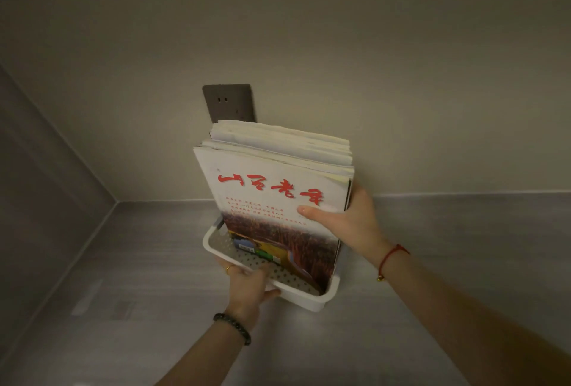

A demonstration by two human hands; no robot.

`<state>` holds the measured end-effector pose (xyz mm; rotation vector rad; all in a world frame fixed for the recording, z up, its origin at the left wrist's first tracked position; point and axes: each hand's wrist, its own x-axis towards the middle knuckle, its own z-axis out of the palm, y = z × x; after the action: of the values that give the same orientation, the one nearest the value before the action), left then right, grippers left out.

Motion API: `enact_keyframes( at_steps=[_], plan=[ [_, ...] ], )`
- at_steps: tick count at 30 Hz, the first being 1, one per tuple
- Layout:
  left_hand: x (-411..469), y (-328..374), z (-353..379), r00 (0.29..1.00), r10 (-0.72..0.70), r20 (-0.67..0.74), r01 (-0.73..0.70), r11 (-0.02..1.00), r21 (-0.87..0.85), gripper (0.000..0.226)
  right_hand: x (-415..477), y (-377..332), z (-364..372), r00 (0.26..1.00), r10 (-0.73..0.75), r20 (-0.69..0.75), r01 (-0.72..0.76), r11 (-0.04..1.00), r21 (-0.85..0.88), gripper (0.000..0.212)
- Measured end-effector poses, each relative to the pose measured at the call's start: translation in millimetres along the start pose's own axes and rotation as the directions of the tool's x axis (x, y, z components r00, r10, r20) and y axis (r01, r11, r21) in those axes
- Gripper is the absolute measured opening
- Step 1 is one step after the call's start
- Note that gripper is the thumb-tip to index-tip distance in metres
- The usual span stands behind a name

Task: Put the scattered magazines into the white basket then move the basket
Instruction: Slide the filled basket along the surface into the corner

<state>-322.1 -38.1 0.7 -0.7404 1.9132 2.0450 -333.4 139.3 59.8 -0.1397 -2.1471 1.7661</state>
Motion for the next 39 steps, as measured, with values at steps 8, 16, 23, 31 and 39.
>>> enact_keyframes(
  at_steps=[8,16,23,31,39],
  plan=[
    [-72.2,-56.9,97.1,0.975,0.018,0.223,-0.047,0.991,0.126,0.028,-74.1,7.8,-143.2,0.987,-0.005,-0.163,-0.003,0.999,-0.045,0.049],
    [-184.4,-129.8,241.4,0.848,-0.065,0.526,-0.080,0.966,0.247,0.021,-180.9,8.1,-333.7,0.876,0.046,-0.479,-0.149,0.972,-0.179,0.041],
    [-289.6,-190.1,354.1,0.682,-0.172,0.711,-0.115,0.935,0.337,0.029,-277.6,2.3,-473.0,0.699,0.044,-0.714,-0.257,0.947,-0.193,0.050],
    [-381.0,-238.4,447.0,0.537,-0.287,0.793,-0.094,0.914,0.394,0.027,-345.0,9.7,-593.3,0.490,0.047,-0.870,-0.382,0.909,-0.166,0.068],
    [-421.2,-267.6,497.8,0.476,-0.335,0.813,-0.086,0.902,0.423,0.058,-367.0,9.7,-651.0,0.404,0.032,-0.914,-0.401,0.905,-0.145,0.065]
  ],
)
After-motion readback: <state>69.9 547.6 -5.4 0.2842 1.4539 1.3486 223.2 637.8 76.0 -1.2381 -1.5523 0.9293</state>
